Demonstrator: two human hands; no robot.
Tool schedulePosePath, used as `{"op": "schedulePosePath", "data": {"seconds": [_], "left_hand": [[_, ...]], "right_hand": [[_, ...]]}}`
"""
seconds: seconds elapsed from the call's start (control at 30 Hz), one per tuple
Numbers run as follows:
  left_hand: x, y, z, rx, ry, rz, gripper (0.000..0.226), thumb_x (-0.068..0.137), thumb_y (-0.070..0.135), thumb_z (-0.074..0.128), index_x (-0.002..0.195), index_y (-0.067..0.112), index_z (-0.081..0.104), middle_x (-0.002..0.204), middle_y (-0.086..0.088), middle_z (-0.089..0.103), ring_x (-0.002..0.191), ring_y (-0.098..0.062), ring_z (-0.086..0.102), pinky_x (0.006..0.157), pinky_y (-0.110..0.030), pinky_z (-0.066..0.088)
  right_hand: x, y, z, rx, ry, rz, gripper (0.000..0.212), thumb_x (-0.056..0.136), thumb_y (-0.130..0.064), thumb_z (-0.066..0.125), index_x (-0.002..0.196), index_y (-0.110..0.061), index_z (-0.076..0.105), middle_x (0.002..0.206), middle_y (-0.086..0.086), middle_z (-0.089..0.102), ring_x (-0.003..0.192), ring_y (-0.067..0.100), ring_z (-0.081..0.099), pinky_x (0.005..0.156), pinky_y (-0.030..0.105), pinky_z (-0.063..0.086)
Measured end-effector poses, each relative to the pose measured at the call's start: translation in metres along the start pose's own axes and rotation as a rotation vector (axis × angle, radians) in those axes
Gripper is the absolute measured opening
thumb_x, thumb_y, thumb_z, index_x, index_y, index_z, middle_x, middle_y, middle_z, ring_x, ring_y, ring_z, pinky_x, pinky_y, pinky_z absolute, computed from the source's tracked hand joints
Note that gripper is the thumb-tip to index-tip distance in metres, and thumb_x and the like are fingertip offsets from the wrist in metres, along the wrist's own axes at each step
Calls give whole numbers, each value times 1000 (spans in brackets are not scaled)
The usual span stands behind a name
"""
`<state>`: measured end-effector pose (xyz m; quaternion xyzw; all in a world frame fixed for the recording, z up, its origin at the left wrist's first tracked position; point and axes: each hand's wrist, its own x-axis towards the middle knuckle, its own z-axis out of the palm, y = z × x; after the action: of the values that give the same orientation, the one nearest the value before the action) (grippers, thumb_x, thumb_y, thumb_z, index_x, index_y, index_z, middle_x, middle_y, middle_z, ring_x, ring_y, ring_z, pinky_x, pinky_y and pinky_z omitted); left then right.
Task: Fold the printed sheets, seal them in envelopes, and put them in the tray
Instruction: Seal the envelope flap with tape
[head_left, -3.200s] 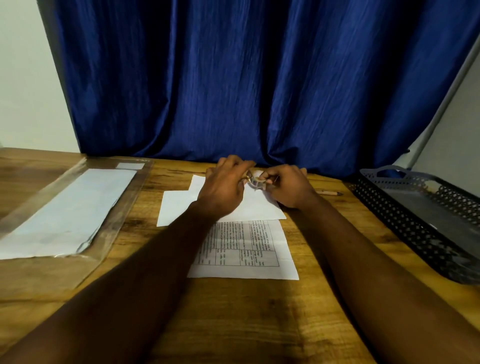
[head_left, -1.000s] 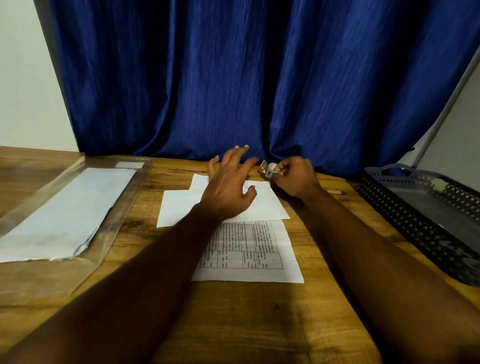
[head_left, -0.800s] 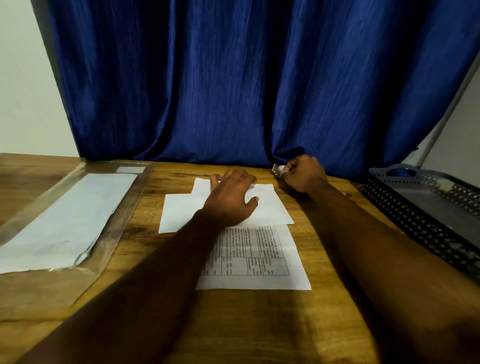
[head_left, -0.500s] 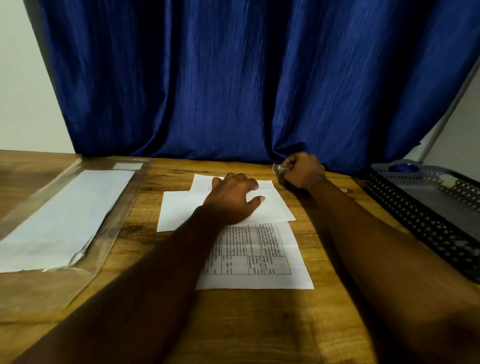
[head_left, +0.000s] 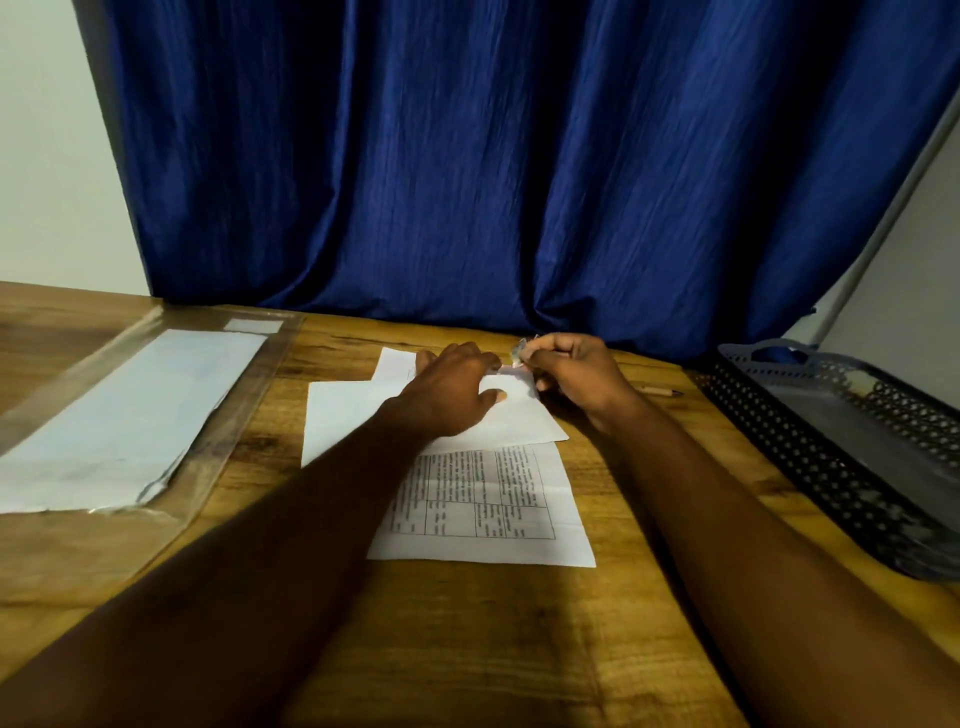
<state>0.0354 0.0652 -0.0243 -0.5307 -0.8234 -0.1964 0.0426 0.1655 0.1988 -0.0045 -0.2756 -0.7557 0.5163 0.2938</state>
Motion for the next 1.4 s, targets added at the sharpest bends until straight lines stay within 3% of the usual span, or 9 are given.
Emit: {"op": "schedulePosePath", "data": {"seconds": [0.13, 0.33, 0.4, 0.5, 0.6, 0.7, 1.13, 1.4], "left_hand": [[-1, 0, -1, -30, 29, -52, 39, 106, 41, 56, 143, 27, 60, 149, 0, 53, 143, -22, 40, 115, -48, 21], [-2, 0, -12, -71, 148, -59, 20, 107, 37, 54, 120, 29, 67, 131, 4, 63, 132, -20, 50, 113, -52, 23], [-1, -4, -17, -97, 181, -89, 20, 108, 36, 53, 118, 28, 68, 128, 4, 65, 130, -21, 52, 112, -50, 23], [0, -9, -21, -147, 218, -144, 24, 108, 39, 51, 119, 27, 68, 128, 2, 67, 128, -24, 55, 116, -49, 24], [0, -8, -21, -204, 221, -146, 21, 106, 42, 52, 111, 29, 68, 112, 3, 66, 118, -25, 58, 114, -52, 34], [0, -5, -19, -167, 254, -93, 20, 106, 43, 53, 105, 29, 68, 100, 10, 59, 116, -22, 56, 109, -45, 27], [-2, 2, -24, -115, 321, -34, 16, 105, 41, 54, 93, 34, 62, 95, 12, 61, 105, -19, 56, 100, -45, 25], [-3, 1, -26, -111, 377, -10, 16, 104, 41, 55, 92, 33, 63, 103, 11, 68, 105, -18, 58, 96, -44, 24]], "right_hand": [[-13, -3, 2, 111, 26, 39, 13, 102, -21, 71, 108, -16, 81, 94, 5, 80, 74, 18, 66, 62, 22, 58], [-18, -1, 14, 133, 61, 30, 8, 96, -21, 77, 99, -16, 83, 94, 1, 81, 83, 18, 76, 68, 28, 60], [-19, -2, 16, 147, 89, 60, 9, 95, -23, 79, 99, -16, 83, 93, -1, 81, 80, 14, 75, 60, 22, 57], [-16, 0, 17, 165, 92, 112, 13, 92, -27, 82, 97, -15, 82, 92, 3, 82, 84, 21, 79, 62, 27, 57], [-14, 3, 18, 190, 89, 139, 15, 92, -27, 83, 98, -14, 82, 92, 5, 82, 82, 22, 79, 58, 26, 57], [-14, 4, 20, 235, 100, 141, 14, 91, -27, 84, 96, -15, 82, 93, 6, 83, 87, 26, 80, 71, 35, 65], [-16, -1, 26, 125, 180, 74, 19, 86, -34, 88, 88, -16, 81, 86, -2, 81, 82, 20, 76, 67, 30, 57], [-12, 1, 32, 142, 213, 68, 23, 82, -35, 92, 83, -14, 82, 82, 0, 81, 83, 26, 79, 76, 37, 64]]}}
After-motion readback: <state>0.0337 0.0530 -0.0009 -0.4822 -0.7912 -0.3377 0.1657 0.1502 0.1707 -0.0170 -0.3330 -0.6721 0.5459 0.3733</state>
